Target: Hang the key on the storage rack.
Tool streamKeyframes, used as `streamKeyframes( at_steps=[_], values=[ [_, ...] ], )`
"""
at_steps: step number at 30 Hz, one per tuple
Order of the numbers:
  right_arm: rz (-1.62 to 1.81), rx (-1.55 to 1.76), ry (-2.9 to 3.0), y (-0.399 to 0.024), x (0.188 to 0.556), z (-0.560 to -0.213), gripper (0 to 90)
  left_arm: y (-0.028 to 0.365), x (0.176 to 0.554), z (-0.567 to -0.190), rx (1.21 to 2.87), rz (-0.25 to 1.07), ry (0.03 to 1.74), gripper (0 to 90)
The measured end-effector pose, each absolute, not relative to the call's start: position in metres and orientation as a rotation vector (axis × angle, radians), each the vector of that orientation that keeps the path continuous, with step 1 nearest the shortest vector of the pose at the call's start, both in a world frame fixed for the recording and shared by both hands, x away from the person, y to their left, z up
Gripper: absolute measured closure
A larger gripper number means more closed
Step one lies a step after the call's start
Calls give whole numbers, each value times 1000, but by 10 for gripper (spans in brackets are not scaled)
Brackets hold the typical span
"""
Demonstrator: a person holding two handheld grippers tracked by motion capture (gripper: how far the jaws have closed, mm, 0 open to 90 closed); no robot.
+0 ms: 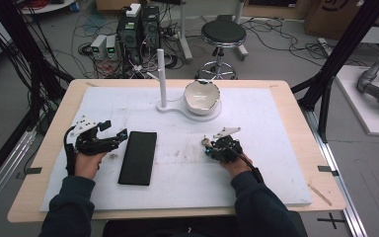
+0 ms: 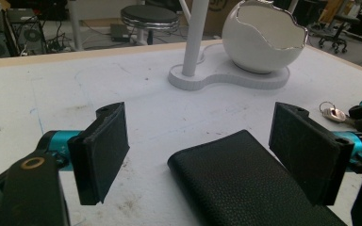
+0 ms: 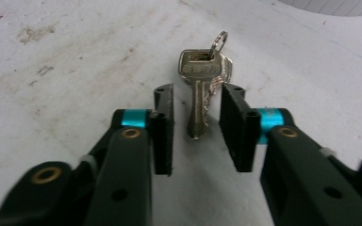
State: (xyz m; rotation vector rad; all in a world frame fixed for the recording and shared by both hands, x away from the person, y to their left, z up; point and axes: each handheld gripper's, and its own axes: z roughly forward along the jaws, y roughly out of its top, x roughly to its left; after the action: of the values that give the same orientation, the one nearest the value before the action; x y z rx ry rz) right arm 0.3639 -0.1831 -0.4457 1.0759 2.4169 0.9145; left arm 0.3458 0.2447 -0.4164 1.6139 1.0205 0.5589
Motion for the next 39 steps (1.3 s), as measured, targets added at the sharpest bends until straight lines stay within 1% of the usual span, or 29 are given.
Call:
streamKeyframes(
  at_steps=[2,3,9,17,22,30,33,34,35,36,37,38,39],
  values=[
    [901,1059,2418,-179,361,-445,829,245,346,-416,1614,556,1021,203],
    [897,1059,2418,-179,361,-445,835,245,346,-416,1612,557,1021,204],
    [935,1077,2421,-181,363,-443,843,245,347,-417,1607,553,1025,204],
    [1072,1077,2368,-186,360,-428,843,247,347,-417,1604,554,1029,204],
    [1089,1074,2366,-187,359,-426,842,247,346,-417,1606,556,1029,204],
    [976,1046,2476,-182,360,-431,840,248,346,-417,1608,556,1031,204],
    [996,1082,2515,-183,363,-434,815,248,346,-417,1607,557,1034,204],
    [1030,1102,2522,-185,365,-434,718,248,346,-417,1607,557,1035,204],
    [1070,1141,2510,-186,367,-435,644,248,346,-417,1608,557,1035,204],
    [1090,1184,2485,-187,370,-435,605,248,346,-417,1609,558,1034,204],
    [1091,1213,2464,-188,374,-437,587,248,346,-417,1610,558,1033,204],
    [1091,1243,2464,-190,378,-439,587,247,346,-417,1609,556,1033,204],
    [1094,1298,2479,-192,384,-445,614,247,346,-417,1611,558,1033,204]
  ],
)
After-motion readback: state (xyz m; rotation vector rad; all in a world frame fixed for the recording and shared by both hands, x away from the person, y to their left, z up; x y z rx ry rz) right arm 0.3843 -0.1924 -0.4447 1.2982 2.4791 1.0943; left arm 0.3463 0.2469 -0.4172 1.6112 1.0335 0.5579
